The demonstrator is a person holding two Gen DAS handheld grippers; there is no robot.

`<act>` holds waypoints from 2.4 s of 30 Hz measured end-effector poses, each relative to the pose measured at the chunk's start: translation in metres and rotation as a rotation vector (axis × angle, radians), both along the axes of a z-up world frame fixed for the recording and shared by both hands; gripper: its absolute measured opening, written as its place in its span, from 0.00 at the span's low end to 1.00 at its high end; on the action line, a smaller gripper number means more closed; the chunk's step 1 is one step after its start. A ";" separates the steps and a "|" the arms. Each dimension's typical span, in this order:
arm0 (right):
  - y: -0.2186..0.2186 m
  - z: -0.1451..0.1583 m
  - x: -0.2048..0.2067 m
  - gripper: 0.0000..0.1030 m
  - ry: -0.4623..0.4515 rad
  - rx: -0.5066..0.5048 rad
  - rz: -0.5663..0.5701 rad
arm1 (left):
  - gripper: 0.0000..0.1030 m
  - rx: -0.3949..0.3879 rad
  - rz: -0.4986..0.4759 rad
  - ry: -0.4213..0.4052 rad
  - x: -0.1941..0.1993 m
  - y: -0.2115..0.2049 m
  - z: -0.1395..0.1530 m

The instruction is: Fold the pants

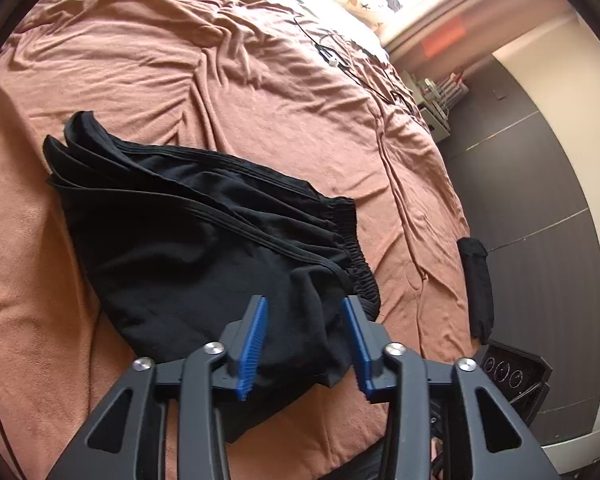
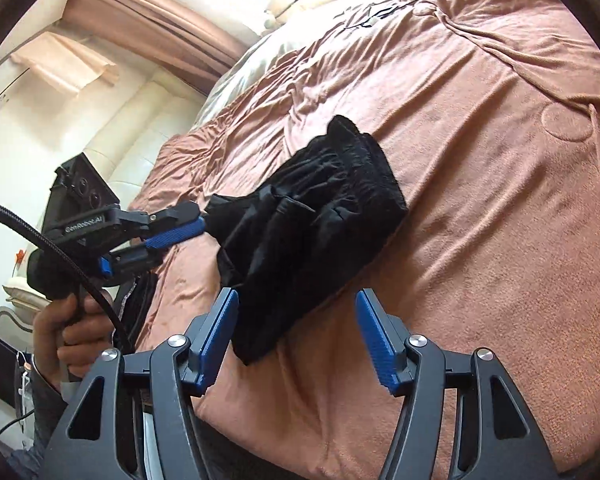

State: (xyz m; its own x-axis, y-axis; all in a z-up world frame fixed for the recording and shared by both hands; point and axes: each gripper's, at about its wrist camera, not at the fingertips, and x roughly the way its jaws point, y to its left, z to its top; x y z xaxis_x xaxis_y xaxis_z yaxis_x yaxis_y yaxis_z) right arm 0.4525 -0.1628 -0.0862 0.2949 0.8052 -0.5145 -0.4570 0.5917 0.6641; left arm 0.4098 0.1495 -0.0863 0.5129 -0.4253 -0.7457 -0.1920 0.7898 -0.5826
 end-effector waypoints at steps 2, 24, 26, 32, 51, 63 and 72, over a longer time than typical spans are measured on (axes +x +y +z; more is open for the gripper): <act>0.009 0.001 0.006 0.58 0.009 -0.003 0.006 | 0.51 0.001 0.025 0.001 -0.004 0.010 -0.003; 0.122 0.022 0.043 0.65 0.105 -0.290 -0.029 | 0.51 -0.066 0.150 -0.009 -0.050 0.077 -0.040; 0.131 0.020 0.046 0.65 0.117 -0.347 -0.056 | 0.51 -0.075 0.155 -0.008 -0.055 0.081 -0.043; 0.158 0.020 0.047 0.65 0.106 -0.461 -0.106 | 0.51 -0.079 0.182 -0.005 -0.072 0.093 -0.050; 0.132 0.029 0.013 0.04 -0.033 -0.367 -0.069 | 0.51 -0.119 0.242 -0.031 -0.089 0.115 -0.047; 0.100 0.025 -0.001 0.04 -0.056 -0.277 -0.041 | 0.58 -0.080 0.235 -0.033 -0.048 0.111 -0.029; 0.094 0.020 -0.010 0.04 -0.079 -0.251 -0.022 | 0.86 -0.058 0.243 0.025 -0.001 0.108 -0.039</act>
State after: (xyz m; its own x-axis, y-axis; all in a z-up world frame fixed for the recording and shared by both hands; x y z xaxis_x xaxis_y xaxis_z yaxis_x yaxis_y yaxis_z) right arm 0.4423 -0.0689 -0.0664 0.3581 0.6485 -0.6717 -0.4873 0.7435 0.4580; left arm 0.4088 0.2576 -0.1250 0.5866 -0.3341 -0.7377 -0.3873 0.6843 -0.6179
